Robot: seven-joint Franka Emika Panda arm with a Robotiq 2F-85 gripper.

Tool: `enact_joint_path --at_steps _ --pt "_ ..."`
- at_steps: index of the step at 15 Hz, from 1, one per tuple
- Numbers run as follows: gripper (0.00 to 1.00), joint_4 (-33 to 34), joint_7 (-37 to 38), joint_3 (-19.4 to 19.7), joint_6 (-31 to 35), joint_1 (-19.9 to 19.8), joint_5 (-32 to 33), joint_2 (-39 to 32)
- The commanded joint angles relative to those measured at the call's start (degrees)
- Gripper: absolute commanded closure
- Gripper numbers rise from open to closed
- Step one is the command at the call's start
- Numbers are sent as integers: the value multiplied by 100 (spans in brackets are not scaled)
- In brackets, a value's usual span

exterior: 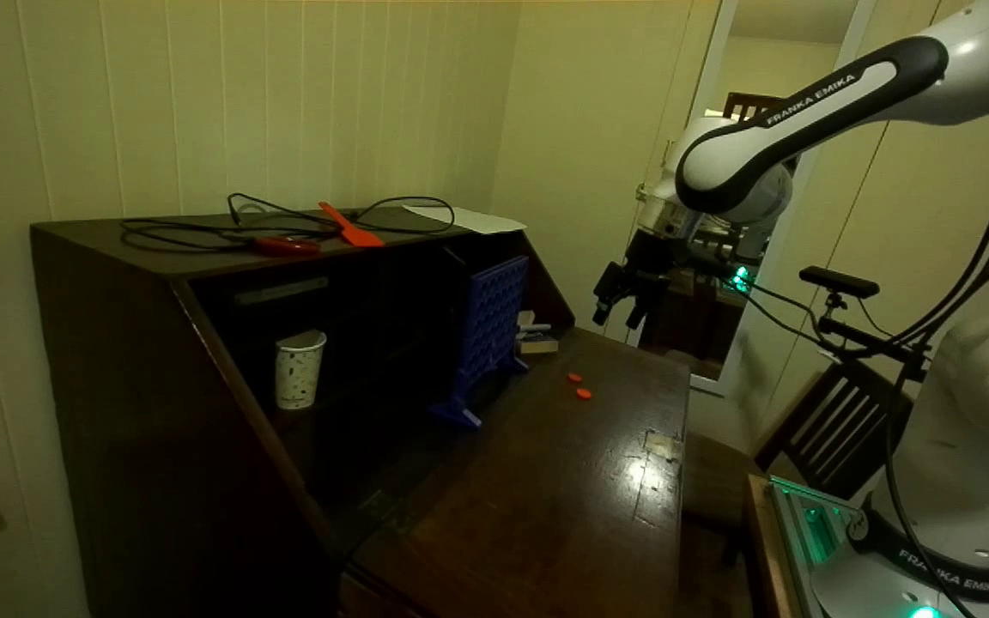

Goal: Put one orange disc in the blue board

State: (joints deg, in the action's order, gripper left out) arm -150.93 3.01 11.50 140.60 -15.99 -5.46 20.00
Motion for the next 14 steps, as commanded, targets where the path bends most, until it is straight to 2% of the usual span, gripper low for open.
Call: enact_joint_path --at_steps 1,4,8,13,14 --pt "0 208 -779 263 462 126 108 -525" --pt "0 250 -944 257 1112 63 323 -983" --pt "0 253 -1436 381 2053 170 106 -1588" --pt "0 388 -2449 441 2285 165 -552 -2219" --pt "0 457 -2429 423 2364 119 -588 -2389"
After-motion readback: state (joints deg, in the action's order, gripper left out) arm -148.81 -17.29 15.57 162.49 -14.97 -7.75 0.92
